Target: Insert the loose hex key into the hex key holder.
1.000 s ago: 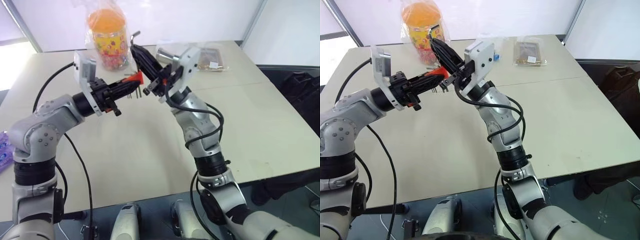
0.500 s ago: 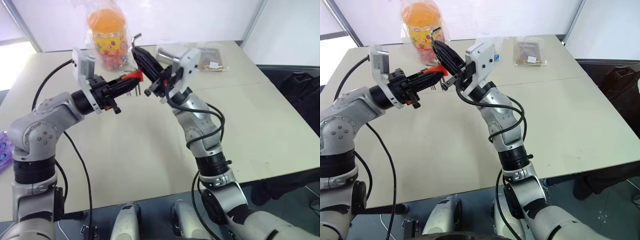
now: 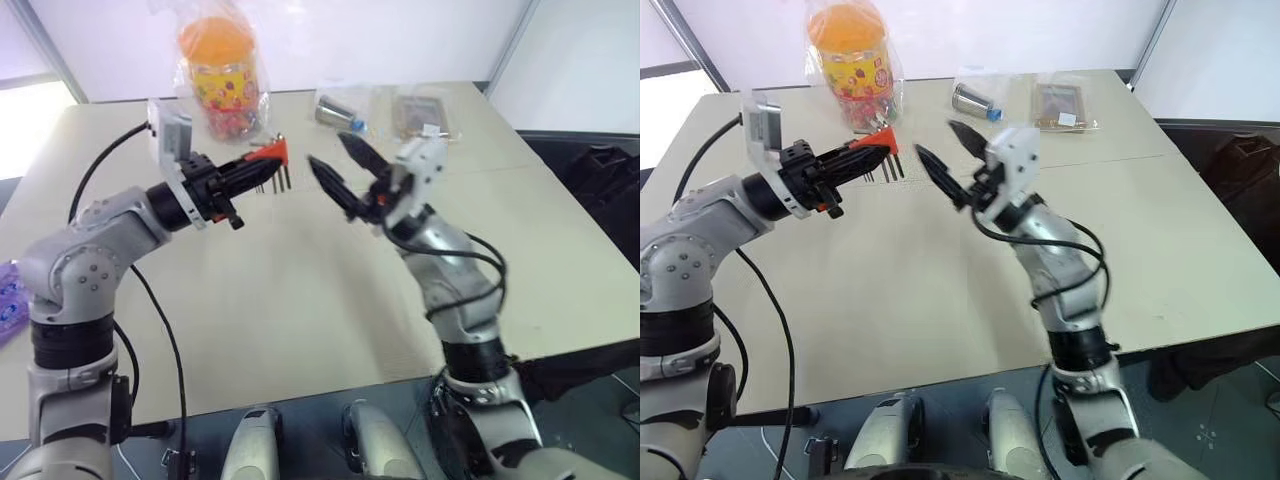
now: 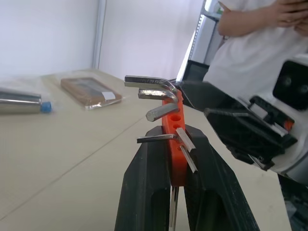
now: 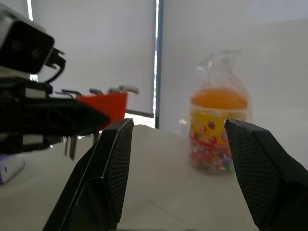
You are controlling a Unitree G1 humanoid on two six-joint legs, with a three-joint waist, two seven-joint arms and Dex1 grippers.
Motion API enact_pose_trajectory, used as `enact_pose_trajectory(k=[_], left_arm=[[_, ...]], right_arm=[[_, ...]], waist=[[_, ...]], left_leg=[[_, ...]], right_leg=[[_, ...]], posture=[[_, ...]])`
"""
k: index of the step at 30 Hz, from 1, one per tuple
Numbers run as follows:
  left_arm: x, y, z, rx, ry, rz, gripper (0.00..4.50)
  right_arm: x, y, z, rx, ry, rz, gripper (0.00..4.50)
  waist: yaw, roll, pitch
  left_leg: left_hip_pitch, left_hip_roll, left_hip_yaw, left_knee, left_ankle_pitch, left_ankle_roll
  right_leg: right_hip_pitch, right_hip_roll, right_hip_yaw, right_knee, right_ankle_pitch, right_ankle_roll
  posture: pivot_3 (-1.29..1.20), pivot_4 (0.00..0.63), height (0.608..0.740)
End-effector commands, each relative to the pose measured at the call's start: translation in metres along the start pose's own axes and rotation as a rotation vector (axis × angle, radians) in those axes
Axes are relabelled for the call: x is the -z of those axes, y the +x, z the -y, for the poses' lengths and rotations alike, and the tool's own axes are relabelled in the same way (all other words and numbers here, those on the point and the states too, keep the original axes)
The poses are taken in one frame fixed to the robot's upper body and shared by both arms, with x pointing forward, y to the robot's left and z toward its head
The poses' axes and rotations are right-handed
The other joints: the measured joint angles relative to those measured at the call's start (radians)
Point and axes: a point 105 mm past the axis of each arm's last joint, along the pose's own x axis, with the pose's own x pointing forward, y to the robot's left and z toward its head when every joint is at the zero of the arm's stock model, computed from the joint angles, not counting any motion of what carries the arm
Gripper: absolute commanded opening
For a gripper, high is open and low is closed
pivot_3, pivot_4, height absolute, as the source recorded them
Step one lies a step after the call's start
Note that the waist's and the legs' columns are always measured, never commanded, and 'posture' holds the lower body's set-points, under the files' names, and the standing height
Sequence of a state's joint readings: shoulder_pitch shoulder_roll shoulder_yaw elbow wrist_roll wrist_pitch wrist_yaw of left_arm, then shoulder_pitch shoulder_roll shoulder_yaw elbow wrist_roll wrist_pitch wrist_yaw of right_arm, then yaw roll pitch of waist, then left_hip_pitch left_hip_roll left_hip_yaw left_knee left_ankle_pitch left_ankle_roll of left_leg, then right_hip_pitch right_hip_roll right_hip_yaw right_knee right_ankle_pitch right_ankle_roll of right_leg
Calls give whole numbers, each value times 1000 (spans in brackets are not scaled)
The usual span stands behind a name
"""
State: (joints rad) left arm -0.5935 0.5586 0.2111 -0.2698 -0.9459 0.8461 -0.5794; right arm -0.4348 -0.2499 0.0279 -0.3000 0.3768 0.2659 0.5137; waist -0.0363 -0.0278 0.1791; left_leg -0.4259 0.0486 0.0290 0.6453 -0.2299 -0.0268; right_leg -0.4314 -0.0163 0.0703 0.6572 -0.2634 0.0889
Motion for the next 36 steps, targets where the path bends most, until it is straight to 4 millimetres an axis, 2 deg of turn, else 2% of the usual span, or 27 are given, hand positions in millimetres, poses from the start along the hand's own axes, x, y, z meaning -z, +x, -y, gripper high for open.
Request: enact_pose_trajectory(k=[1,5,9,14,17,26,28,29,35,36], left_arm=[[31,8,-2,-24,-85,-35,0],[63,20,-1,-21,-233,-60,0],[97,34,13,22,-336,-127,0],[131,45,11,-21,-491,-171,0],[147,44,12,-32,-548,-211,0],[178,27,-6,-161,-608,-322,0],[180,22,-11,-188,-613,-326,950],[179,20,-13,-200,-612,-321,1270],[163,6,-32,-292,-533,-273,4307],[158,3,-36,-307,-507,-259,4465]], right_arm=[[-8,-30,6,15,-91,-52,3082],[-8,-45,14,64,-123,-99,3082],[-9,-51,15,99,-144,-113,3082],[-11,-54,12,117,-161,-120,3082],[-11,-54,11,125,-173,-125,3082],[-9,-51,11,132,-190,-125,3082],[-7,-49,10,125,-199,-127,3132],[-7,-48,9,123,-197,-124,3132],[-3,-45,7,85,-187,-136,3132],[-2,-44,6,73,-184,-144,3132]], waist=[[0,0,0],[-8,0,0],[-5,0,0],[0,0,0],[0,0,0],[0,0,0],[-1,0,0],[-2,0,0],[-6,-1,-1],[-7,0,-1]], left_leg=[[0,0,0,0,0,0],[0,1,0,1,0,0],[1,1,-1,0,0,0],[0,1,-1,1,0,0],[0,1,-1,1,0,0],[0,1,-1,1,0,0],[0,1,-1,1,0,0],[0,1,-1,1,0,0],[3,1,-1,1,0,0],[4,1,-1,1,0,0]], right_leg=[[0,0,0,-1,0,0],[0,2,1,-2,0,0],[1,3,1,-2,0,0],[1,3,1,-3,0,0],[1,3,1,-3,0,0],[1,3,1,-3,0,0],[2,3,1,-3,0,0],[2,3,1,-3,0,0],[4,3,1,-3,0,0],[5,3,1,-3,0,0]], posture=[[0,150,740],[0,150,740],[0,150,740],[0,150,740],[0,150,740],[0,150,740],[0,150,740],[0,150,740],[0,150,740],[0,150,740]])
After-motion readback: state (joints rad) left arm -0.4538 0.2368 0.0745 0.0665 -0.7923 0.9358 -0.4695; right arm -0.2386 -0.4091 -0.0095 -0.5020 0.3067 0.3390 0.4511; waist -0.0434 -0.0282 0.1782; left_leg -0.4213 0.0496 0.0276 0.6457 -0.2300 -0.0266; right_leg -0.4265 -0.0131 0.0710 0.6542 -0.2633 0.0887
